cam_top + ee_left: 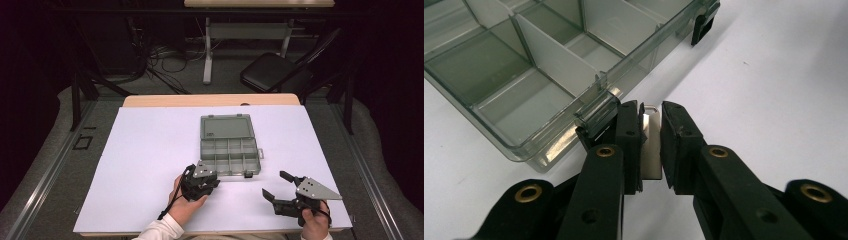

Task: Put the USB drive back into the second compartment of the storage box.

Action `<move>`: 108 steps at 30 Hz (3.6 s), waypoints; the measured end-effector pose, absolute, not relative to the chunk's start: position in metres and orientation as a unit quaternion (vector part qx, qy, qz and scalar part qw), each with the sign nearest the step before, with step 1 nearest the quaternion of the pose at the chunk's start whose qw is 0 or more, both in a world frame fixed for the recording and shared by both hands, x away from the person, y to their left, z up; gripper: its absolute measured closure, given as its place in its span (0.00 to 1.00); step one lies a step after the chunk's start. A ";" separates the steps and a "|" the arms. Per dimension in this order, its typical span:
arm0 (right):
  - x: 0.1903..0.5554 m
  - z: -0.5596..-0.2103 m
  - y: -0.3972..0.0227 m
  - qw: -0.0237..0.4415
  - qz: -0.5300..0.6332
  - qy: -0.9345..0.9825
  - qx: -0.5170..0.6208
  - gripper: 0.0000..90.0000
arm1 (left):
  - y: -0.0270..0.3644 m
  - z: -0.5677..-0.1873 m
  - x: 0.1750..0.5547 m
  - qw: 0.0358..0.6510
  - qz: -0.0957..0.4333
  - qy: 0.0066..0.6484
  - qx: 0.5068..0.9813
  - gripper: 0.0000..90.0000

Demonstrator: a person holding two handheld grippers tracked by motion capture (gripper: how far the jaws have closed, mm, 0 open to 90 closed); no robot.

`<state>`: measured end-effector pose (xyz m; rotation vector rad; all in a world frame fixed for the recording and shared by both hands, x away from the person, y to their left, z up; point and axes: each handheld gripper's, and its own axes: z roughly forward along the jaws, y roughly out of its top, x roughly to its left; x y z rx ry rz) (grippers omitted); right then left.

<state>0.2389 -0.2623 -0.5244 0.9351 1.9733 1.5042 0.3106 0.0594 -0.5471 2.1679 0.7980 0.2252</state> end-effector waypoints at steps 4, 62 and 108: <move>0.239 -0.524 -0.262 0.242 0.550 0.723 0.342 0.16 | 0.063 -0.544 0.310 0.407 0.089 0.318 0.852 0.88; 0.240 -0.526 -0.262 0.244 0.552 0.720 0.344 0.16 | 0.078 -0.488 0.337 0.439 0.120 0.329 0.827 0.88; 0.240 -0.526 -0.263 0.242 0.549 0.722 0.344 0.16 | 0.052 -0.472 0.388 0.400 0.122 0.340 0.842 0.88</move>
